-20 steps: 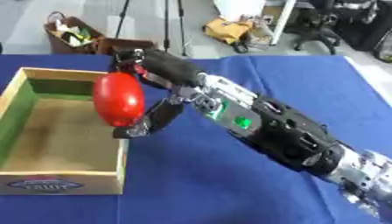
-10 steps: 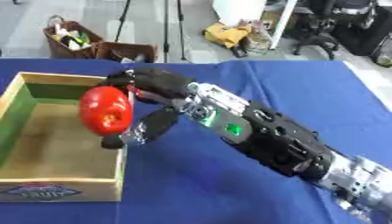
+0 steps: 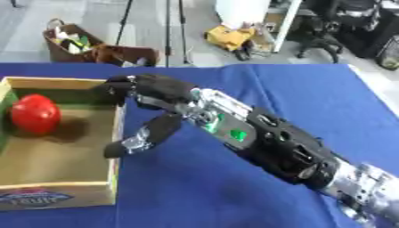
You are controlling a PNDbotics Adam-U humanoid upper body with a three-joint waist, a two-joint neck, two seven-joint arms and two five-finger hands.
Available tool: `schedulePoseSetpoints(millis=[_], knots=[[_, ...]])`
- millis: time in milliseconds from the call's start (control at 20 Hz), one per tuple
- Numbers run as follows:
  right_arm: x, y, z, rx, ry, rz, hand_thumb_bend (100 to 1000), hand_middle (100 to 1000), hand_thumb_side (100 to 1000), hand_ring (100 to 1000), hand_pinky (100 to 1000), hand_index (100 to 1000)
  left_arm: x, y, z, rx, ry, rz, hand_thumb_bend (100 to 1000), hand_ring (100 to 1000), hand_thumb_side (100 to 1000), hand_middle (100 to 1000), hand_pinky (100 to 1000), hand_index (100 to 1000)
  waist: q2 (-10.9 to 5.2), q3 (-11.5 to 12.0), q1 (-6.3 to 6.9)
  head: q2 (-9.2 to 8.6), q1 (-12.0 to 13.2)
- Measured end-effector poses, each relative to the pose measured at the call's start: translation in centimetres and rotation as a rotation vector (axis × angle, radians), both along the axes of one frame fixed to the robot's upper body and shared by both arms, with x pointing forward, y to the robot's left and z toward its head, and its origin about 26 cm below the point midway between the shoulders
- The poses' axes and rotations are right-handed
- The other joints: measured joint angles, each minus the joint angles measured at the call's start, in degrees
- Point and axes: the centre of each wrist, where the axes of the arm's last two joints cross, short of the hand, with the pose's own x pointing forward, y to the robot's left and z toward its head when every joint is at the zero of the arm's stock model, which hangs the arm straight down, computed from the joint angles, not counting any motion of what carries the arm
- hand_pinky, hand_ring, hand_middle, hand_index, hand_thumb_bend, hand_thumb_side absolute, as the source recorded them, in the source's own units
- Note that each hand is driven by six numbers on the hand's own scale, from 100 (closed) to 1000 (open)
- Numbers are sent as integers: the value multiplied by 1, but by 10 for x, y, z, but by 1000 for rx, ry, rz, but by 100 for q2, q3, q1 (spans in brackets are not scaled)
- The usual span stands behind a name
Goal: Pick up objects on the table and place them in the box.
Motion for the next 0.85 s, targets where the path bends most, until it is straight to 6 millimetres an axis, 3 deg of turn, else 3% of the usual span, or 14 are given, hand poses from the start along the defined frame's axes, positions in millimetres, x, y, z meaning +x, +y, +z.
schedulePoseSetpoints(millis=[250, 500, 850], knots=[[-6, 1, 3, 58, -33, 14, 607, 790, 1000, 643, 425, 1000, 0, 0, 0, 0, -1, 0, 100, 486, 842, 559, 204, 682, 1, -112, 21, 5, 63], [-19, 5, 9, 219, -127, 89, 449, 795, 1000, 653, 461, 1000, 1, 4, 0, -9, 1, 20, 100, 486, 837, 557, 210, 685, -34, -393, 44, 132, 244], [-29, -14, 11, 448, -298, 219, 284, 832, 1000, 721, 563, 1000, 3, 22, -1, -19, 10, 115, 100, 484, 826, 551, 222, 698, -378, -879, 102, 257, 489]])
